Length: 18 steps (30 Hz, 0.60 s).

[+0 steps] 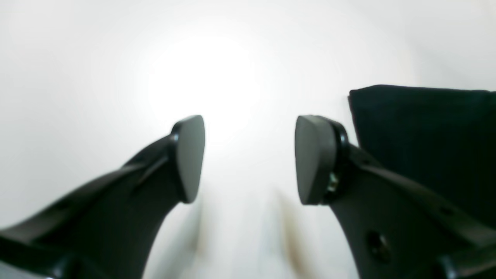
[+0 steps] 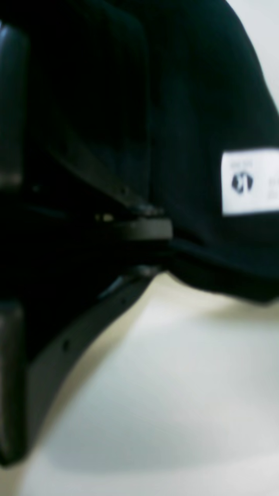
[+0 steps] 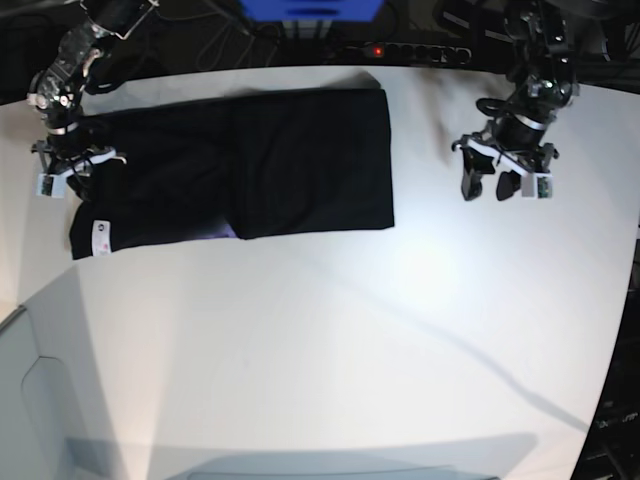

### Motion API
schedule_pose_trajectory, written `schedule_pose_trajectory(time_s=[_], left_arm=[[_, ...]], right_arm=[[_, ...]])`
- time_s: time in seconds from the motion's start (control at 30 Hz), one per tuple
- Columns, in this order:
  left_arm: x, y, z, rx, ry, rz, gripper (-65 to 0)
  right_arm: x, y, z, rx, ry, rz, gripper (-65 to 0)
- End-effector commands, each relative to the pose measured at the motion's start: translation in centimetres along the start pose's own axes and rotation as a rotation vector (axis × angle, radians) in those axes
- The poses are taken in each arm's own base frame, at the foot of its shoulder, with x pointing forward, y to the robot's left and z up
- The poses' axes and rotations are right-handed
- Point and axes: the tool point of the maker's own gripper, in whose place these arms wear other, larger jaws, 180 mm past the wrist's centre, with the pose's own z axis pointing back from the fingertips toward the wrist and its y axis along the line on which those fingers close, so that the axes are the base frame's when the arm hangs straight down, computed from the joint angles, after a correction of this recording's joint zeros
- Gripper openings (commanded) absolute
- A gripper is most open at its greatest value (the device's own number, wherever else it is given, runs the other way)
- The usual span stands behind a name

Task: Fold the T-shirt properly
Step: 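Grasp the folded bundle's end with the right gripper and lift it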

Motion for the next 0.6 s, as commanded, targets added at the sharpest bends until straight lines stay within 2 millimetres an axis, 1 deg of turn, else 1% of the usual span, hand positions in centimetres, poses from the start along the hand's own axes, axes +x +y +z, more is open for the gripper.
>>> schedule_pose_trajectory(time_s=[0.0,0.07,0.13,0.17,0.27,0.37,0.43,0.57], left_arm=[[0.7,0.1,0.1,-0.006,-0.023,-0.003,-29.3],[0.2,0.4,-0.2,0.000,-0.012,0.011,-29.3],[-0.4,0.4,-0.8,-0.004,0.005,0.017,-29.3],[-1.2,0.2,-1.0,-0.010,0.025,0.023,-29.3],[-2.2,-0.6,-1.7,-0.037,0.052,0.035,-29.3],[-3.3,-1.9,-2.3,-0.071,0.082,0.037,-29.3],[-3.1,-3.6,-3.1,-0.115,0.084,0.027,-29.3],[-4.0,-5.5,-4.2,-0.164,0.114,0.025,-29.3]], right_arm=[[-2.9,0.6,0.1,0.019,0.135,0.037,-65.0],[-3.2,0.7,0.3,0.021,0.142,0.041,-65.0],[-2.6,0.6,0.5,0.017,0.129,0.056,-65.0],[-1.9,0.6,0.6,0.014,0.112,0.067,-65.0],[0.8,0.7,1.2,-0.001,0.046,0.106,-65.0],[3.2,1.7,1.9,-0.011,-0.021,0.127,-65.0],[4.7,2.4,2.4,-0.014,-0.061,0.144,-65.0],[6.7,4.2,3.4,-0.014,-0.128,0.143,-65.0]])
